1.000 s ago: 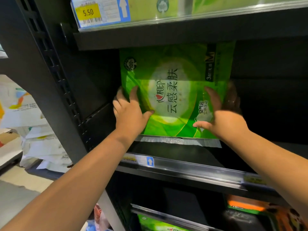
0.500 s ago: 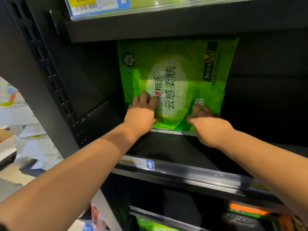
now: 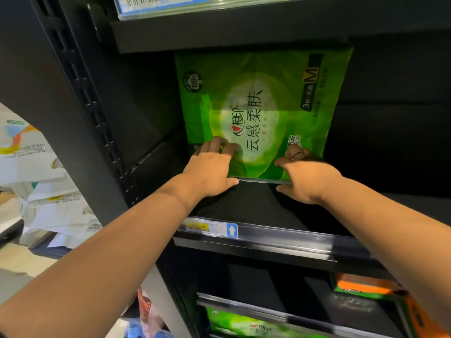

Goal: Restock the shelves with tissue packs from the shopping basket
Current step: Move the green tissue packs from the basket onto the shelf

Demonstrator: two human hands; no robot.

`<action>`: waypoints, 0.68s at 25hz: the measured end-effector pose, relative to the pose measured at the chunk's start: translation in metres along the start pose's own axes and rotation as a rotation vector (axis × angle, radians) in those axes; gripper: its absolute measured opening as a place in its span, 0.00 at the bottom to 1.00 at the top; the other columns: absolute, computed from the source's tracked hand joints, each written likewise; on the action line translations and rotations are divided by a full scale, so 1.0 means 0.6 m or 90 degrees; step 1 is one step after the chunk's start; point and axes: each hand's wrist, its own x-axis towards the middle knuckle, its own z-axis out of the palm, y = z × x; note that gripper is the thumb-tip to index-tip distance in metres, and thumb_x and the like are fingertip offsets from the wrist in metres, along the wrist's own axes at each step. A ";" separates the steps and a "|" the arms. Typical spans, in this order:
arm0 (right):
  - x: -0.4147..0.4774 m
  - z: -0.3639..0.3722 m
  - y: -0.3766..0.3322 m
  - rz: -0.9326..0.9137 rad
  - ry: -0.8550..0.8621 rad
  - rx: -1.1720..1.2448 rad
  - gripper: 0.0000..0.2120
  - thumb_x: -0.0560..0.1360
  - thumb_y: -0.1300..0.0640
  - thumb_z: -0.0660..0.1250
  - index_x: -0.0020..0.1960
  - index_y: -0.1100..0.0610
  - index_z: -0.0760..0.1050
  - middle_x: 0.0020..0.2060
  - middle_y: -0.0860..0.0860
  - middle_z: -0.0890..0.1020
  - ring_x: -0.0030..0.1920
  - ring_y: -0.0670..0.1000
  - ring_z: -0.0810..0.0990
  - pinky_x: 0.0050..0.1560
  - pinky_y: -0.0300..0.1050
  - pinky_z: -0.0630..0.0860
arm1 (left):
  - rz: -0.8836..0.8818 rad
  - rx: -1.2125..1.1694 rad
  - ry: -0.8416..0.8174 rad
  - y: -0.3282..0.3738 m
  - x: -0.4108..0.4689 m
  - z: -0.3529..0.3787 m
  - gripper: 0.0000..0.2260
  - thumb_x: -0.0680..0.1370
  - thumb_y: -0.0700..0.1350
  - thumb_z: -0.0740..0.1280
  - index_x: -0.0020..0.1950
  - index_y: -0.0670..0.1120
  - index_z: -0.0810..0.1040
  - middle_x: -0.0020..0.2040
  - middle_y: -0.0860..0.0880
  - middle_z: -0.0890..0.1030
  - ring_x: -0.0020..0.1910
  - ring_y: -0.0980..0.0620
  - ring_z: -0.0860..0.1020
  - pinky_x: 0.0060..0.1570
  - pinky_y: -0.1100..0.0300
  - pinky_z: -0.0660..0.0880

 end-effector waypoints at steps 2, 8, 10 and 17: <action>-0.024 -0.011 -0.013 0.057 0.021 0.027 0.28 0.75 0.41 0.64 0.72 0.48 0.63 0.66 0.54 0.70 0.64 0.58 0.72 0.62 0.55 0.73 | 0.014 0.016 -0.005 0.008 -0.017 -0.006 0.34 0.73 0.60 0.69 0.75 0.54 0.58 0.72 0.46 0.61 0.70 0.41 0.63 0.70 0.44 0.61; -0.135 -0.020 -0.030 0.193 0.211 -0.018 0.28 0.74 0.36 0.61 0.69 0.50 0.68 0.64 0.56 0.73 0.64 0.59 0.70 0.62 0.57 0.71 | 0.116 -0.097 0.065 0.056 -0.062 -0.028 0.32 0.76 0.62 0.64 0.75 0.52 0.59 0.72 0.50 0.67 0.72 0.48 0.63 0.73 0.44 0.57; -0.181 -0.011 -0.034 0.223 0.267 0.006 0.29 0.74 0.38 0.63 0.70 0.51 0.69 0.68 0.56 0.71 0.69 0.60 0.66 0.67 0.61 0.66 | 0.172 -0.117 0.058 0.089 -0.075 -0.024 0.32 0.76 0.62 0.63 0.76 0.55 0.56 0.76 0.54 0.61 0.76 0.51 0.56 0.76 0.46 0.48; -0.370 0.038 -0.022 0.401 0.262 -0.010 0.31 0.74 0.34 0.55 0.72 0.49 0.66 0.73 0.56 0.65 0.74 0.60 0.60 0.69 0.68 0.58 | 0.374 -0.191 0.107 0.222 -0.142 0.031 0.32 0.76 0.61 0.64 0.76 0.51 0.60 0.76 0.52 0.61 0.77 0.49 0.55 0.76 0.48 0.45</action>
